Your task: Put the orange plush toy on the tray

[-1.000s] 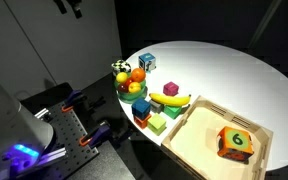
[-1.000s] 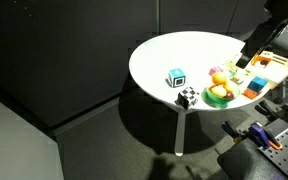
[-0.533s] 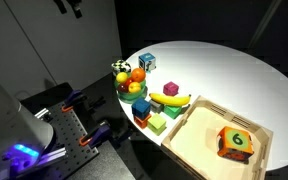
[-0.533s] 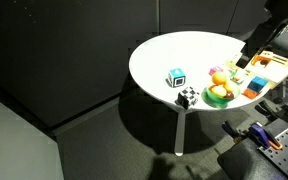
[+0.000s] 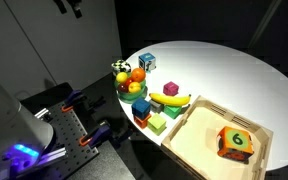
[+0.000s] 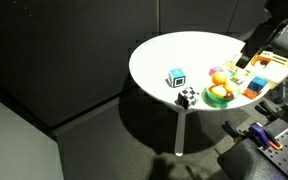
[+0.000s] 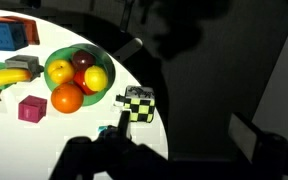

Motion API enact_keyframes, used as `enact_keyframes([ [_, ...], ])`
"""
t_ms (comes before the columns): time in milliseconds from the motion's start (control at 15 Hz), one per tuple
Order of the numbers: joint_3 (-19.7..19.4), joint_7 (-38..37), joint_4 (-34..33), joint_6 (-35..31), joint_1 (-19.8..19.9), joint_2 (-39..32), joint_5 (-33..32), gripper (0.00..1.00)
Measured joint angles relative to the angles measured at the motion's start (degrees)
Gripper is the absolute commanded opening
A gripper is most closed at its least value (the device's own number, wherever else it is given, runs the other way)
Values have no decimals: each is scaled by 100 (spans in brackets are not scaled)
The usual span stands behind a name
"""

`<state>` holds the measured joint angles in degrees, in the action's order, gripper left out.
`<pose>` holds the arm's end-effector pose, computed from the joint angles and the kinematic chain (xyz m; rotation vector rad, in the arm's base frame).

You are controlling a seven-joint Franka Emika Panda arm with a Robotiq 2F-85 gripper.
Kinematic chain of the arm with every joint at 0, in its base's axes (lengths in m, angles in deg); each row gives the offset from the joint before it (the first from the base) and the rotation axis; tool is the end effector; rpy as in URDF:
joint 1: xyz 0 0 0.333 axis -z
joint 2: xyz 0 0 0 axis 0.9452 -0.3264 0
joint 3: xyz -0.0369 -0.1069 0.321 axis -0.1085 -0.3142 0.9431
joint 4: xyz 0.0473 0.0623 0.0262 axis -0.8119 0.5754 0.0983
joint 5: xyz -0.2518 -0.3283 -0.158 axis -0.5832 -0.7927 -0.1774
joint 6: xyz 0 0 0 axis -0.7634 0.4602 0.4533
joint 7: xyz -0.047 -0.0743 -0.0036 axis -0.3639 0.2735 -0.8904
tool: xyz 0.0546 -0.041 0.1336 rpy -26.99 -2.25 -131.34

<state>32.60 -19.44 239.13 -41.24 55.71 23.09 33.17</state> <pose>0.3178 0.1885 0.3845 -3.0861 -0.3361 -0.1795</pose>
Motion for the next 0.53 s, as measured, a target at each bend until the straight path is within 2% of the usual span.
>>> enact_keyframes([
  [533, -80, 3, -40, 0, 3, -15, 0, 100],
])
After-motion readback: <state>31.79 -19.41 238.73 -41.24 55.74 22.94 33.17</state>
